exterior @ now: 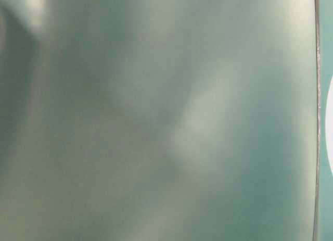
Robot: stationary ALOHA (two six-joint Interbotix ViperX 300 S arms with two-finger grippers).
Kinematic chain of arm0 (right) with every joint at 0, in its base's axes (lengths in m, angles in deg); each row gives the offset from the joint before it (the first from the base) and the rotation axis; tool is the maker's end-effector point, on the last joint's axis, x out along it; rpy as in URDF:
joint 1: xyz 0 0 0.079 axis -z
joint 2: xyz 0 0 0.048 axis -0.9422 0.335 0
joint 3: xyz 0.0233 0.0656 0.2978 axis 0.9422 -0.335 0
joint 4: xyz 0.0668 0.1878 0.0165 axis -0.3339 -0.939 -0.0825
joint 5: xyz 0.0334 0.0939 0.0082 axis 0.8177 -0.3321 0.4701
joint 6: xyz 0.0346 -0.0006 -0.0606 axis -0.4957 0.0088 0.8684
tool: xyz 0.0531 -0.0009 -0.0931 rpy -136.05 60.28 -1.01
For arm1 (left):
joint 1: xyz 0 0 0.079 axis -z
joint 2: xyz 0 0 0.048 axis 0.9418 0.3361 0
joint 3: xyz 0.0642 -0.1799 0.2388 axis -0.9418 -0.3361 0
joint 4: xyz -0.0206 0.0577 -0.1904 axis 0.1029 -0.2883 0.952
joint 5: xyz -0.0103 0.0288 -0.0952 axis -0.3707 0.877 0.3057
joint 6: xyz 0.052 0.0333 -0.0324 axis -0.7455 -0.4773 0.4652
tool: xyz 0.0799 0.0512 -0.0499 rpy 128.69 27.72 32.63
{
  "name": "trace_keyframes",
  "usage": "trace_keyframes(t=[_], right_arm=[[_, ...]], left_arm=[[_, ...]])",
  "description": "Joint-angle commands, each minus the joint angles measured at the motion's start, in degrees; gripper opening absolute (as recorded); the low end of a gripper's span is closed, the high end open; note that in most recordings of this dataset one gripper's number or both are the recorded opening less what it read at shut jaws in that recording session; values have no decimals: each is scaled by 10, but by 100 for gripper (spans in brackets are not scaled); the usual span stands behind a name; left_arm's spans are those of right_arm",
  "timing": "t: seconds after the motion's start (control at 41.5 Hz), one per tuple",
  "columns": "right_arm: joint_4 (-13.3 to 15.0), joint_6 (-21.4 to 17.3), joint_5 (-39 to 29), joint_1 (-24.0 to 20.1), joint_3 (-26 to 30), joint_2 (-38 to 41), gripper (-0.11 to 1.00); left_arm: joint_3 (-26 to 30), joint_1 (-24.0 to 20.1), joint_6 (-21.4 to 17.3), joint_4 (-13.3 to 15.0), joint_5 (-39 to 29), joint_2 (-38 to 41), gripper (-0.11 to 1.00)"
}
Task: Scoop the yellow hexagonal prism block from the bowl with a spoon using the right arm.
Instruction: 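Move the right gripper to the red spoon handle and close on it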
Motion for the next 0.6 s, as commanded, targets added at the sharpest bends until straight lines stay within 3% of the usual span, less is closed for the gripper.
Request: trace_keyframes(t=[0.0,0.409,0.482,0.578], right_arm=[[1,1,4,4,13,4,-1],[2,6,-46,4,49,32,2],[3,6,-47,4,48,33,9],[3,5,-46,4,49,34,32]], left_arm=[[14,-1,1,-5,-5,6,0],[14,-1,2,-5,-12,7,1],[14,-1,2,-5,-12,7,1],[14,-1,3,-5,-16,7,1]])
